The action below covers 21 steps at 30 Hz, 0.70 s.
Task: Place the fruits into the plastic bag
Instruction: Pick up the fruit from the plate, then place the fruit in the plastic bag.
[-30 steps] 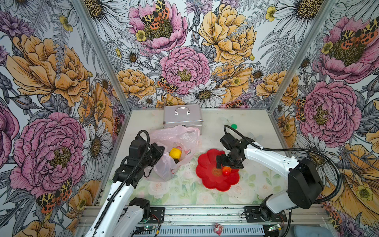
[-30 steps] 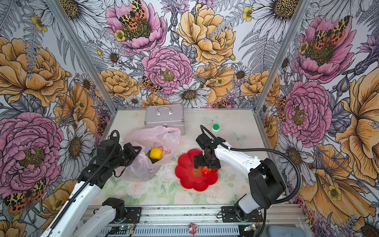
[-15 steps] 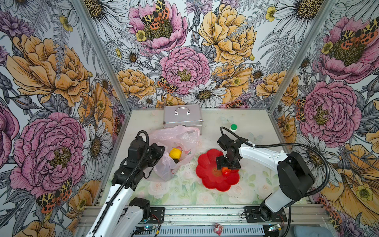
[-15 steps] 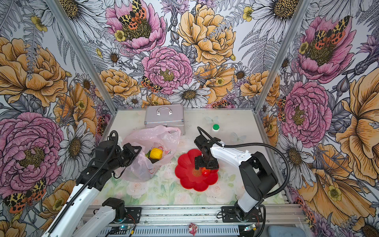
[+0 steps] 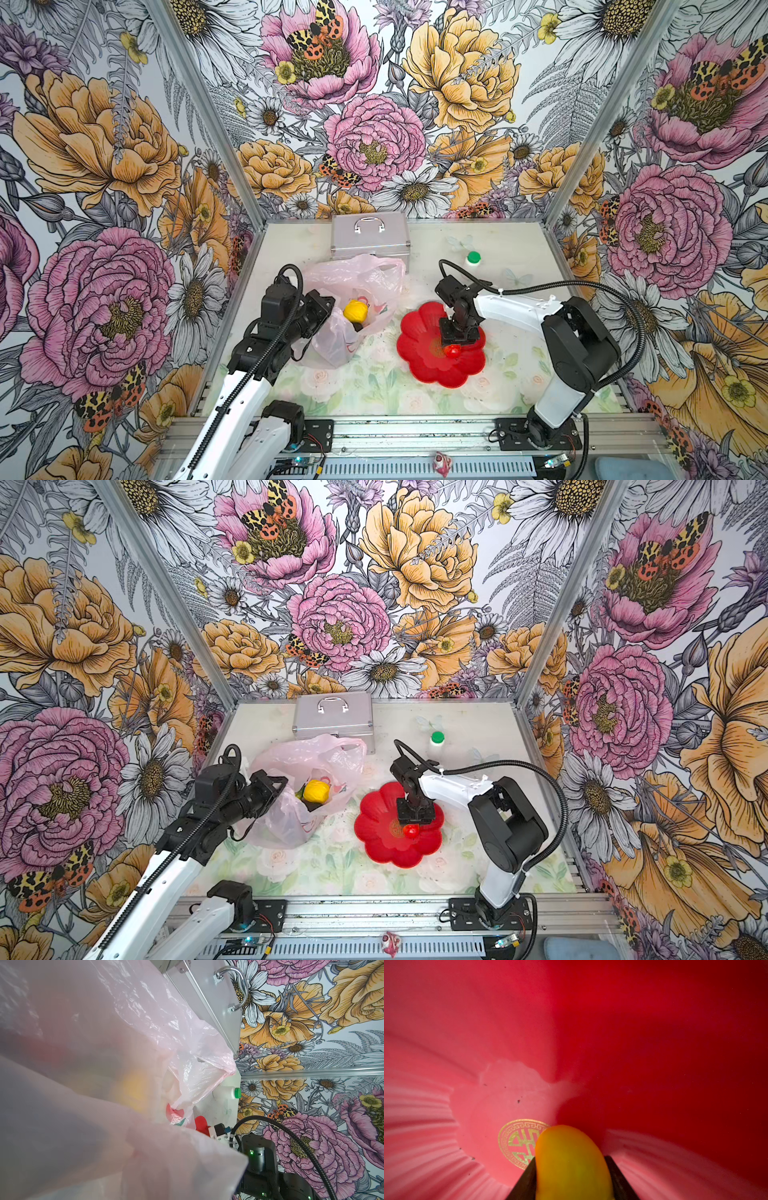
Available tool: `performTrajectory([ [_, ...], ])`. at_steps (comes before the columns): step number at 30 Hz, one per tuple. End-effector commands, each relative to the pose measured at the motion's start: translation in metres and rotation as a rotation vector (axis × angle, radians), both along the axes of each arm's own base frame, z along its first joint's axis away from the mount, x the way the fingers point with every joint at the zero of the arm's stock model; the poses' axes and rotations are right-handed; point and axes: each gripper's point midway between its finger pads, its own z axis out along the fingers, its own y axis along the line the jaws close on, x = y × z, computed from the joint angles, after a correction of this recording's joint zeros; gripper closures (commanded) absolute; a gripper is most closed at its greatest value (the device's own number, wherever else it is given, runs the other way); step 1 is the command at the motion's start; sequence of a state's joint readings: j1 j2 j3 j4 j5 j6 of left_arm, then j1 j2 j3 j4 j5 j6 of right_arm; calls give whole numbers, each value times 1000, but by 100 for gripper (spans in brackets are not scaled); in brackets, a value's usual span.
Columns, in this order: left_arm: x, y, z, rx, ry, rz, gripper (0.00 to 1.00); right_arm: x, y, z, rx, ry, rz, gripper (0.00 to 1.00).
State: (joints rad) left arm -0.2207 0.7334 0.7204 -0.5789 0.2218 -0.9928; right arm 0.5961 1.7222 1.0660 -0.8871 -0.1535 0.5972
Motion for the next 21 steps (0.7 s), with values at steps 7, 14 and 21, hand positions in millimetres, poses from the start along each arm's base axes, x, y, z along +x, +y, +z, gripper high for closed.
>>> performTrajectory([
  [7,0,2,2,13,-14,2,100,29,41,65,221,-123,-4,60],
  [14,-8,2,5,-4,-33,1,100,71,118,149,544,-191,33,60],
  [21,-17,5,6,-2,-39,5,100,89,213,174,697,-155,148,60],
])
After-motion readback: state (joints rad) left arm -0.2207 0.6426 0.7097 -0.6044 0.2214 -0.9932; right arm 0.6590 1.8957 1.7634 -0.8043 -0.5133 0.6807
